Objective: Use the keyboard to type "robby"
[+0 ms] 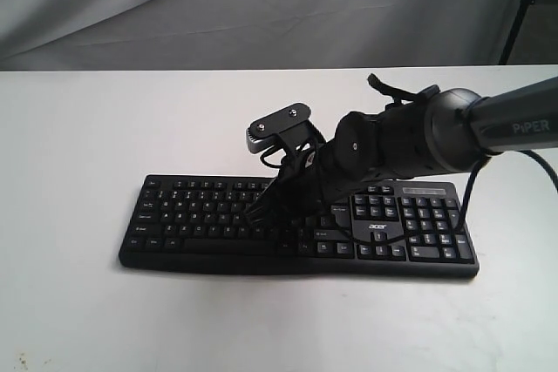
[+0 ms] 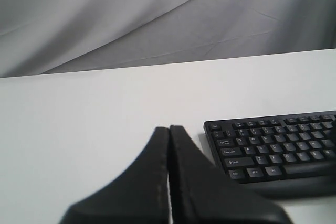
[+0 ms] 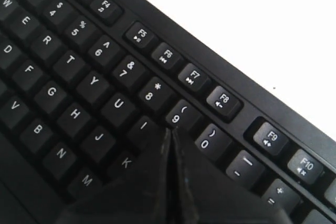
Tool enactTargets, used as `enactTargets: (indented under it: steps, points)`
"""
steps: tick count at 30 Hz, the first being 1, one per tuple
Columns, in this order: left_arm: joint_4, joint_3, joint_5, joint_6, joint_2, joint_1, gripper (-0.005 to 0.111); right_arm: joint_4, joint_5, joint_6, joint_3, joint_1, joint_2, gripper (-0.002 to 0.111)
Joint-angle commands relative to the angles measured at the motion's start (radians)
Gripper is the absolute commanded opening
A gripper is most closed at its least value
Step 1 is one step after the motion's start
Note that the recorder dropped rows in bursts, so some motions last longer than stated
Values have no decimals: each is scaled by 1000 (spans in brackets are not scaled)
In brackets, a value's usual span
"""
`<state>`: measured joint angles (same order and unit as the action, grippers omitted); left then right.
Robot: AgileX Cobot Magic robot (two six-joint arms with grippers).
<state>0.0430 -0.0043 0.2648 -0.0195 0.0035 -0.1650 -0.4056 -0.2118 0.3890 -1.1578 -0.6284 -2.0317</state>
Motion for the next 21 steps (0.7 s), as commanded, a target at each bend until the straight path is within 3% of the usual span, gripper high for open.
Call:
enactTargets:
  steps: [1,21]
  points:
    - [5,4,-7,-3,-3,-6,0,17,2,-2,4,3,0,0]
    - [5,4,-7,-3,-3,-6,0,18,-63,-2,4,-23,88,0]
